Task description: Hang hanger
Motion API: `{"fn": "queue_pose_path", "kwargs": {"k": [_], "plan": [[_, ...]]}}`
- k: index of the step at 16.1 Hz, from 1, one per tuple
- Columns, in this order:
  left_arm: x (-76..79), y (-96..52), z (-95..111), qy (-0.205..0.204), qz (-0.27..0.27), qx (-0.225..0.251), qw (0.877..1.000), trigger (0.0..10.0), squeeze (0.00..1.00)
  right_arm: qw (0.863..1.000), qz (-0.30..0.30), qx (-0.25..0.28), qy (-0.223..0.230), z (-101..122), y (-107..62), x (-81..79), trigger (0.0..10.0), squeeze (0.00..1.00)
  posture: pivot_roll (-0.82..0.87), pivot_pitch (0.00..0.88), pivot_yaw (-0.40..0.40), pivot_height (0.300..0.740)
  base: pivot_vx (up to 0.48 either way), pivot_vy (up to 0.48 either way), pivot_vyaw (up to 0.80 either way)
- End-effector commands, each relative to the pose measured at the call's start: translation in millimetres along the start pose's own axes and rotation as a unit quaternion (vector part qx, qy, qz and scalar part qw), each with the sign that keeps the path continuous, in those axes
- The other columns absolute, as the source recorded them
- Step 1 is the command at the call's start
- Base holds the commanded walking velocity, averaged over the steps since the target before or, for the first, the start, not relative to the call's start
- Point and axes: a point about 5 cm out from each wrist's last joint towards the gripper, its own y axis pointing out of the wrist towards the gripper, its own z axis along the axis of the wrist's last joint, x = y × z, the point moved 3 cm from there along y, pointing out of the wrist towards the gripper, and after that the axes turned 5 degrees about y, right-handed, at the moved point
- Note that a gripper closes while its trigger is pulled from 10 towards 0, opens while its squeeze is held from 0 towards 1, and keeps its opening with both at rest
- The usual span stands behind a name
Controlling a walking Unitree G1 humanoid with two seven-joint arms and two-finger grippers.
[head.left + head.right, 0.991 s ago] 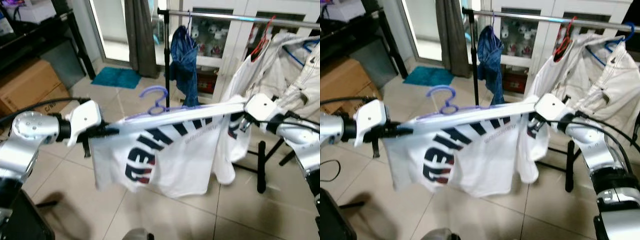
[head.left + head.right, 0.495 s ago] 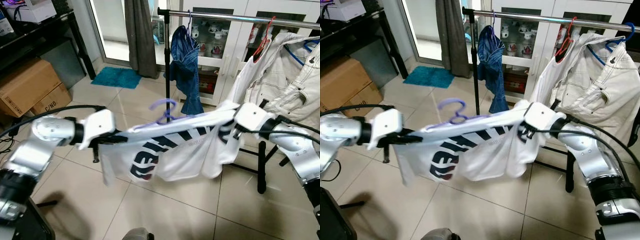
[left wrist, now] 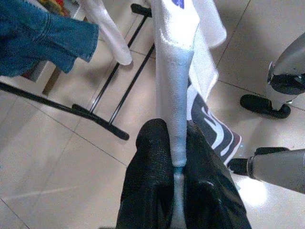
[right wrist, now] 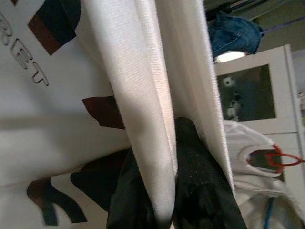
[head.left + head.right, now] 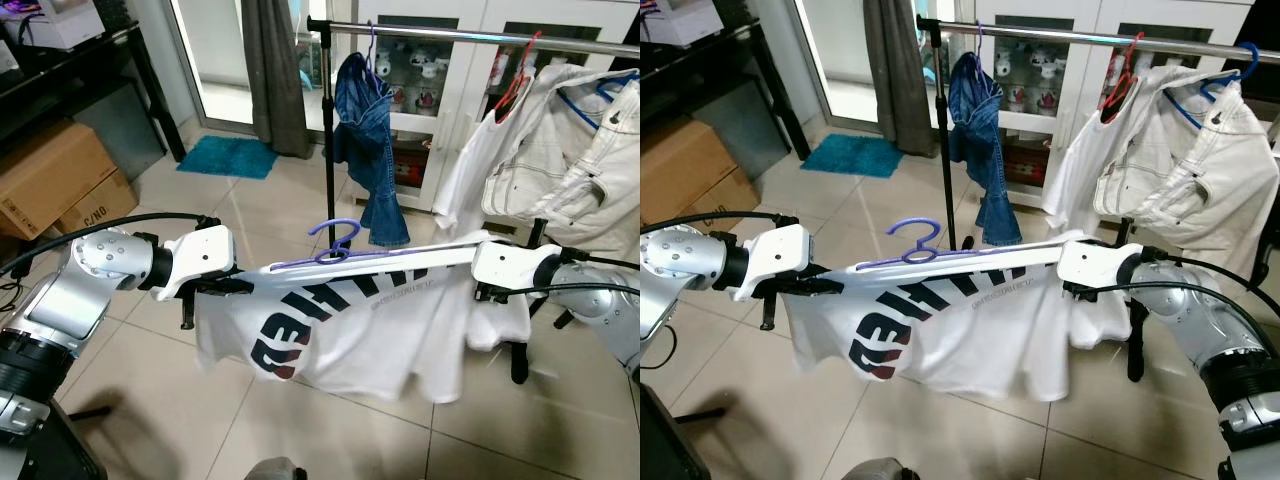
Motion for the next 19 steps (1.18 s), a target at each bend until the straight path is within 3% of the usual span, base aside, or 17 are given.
{"fn": "queue_pose_path", "kwargs": {"k": [1, 5, 9, 11, 13, 14, 16, 18, 19], "plan": [[-0.3, -12.2, -23.9, -0.037, 0.01, -0.063, 0.997, 0.0, 0.0, 0.998, -0.046, -0.05, -0.001, -19.9, -10.7, 22.2, 0.0, 0.0, 0.15, 0.0, 0.08, 0.74, 0.0, 0.0, 0.0], [2.1, -5.8, -29.9, -0.048, 0.0, -0.092, 0.995, 0.0, 0.0, 0.996, -0.079, -0.017, -0.028, -4.0, -6.5, 32.5, 0.0, 0.0, 0.15, 0.0, 0.081, 0.74, 0.0, 0.0, 0.0], [-12.2, 12.2, -12.6, -0.03, 0.04, -0.059, 0.997, 0.0, 0.0, 0.99, -0.086, 0.1, 0.058, 42.5, -5.9, 35.3, 0.0, 0.0, 0.14, 0.0, 0.081, 0.74, 0.0, 0.0, 0.0], [-11.1, 18.6, -10.0, -0.028, 0.027, -0.06, 0.997, 0.0, 0.0, 0.991, -0.055, 0.11, 0.047, 50.3, -5.9, 25.8, 0.0, 0.0, 0.14, 0.0, 0.081, 0.74, 0.0, 0.0, 0.0], [-9.5, 20.1, -9.1, -0.024, 0.013, -0.062, 0.998, 0.0, 0.0, 0.995, -0.053, 0.086, 0.02, 43.1, -7.5, 24.0, 0.0, 0.0, 0.13, 0.0, 0.078, 0.74, 0.0, 0.0, 0.0], [-16.3, 16.4, -6.7, -0.014, 0.023, -0.061, 0.998, 0.0, 0.0, 0.997, -0.043, 0.064, 0.007, 34.7, -9.8, 21.8, 0.0, 0.0, 0.13, 0.0, 0.08, 0.74, 0.0, 0.0, 0.0], [-36.9, -1.1, 5.9, 0.005, 0.041, -0.055, 0.998, 0.0, 0.0, 0.999, 0.023, 0.045, -0.005, 26.1, -8.9, -4.3, 0.0, 0.0, 0.13, 0.0, 0.074, 0.74, 0.0, 0.0, 0.0], [-39.7, -11.6, 12.2, 0.014, 0.016, -0.061, 0.998, 0.0, 0.0, 0.998, 0.041, 0.046, -0.004, 26.5, -6.9, -17.0, 0.0, 0.0, 0.14, 0.0, 0.072, 0.74, 0.0, 0.0, 0.0], [-30.7, -18.0, 6.8, 0.014, -0.036, -0.088, 0.995, 0.0, 0.0, 0.998, 0.036, 0.045, -0.001, 27.2, -5.4, -15.6, 0.0, 0.0, 0.14, 0.0, 0.074, 0.74, 0.0, 0.0, 0.0]]}}
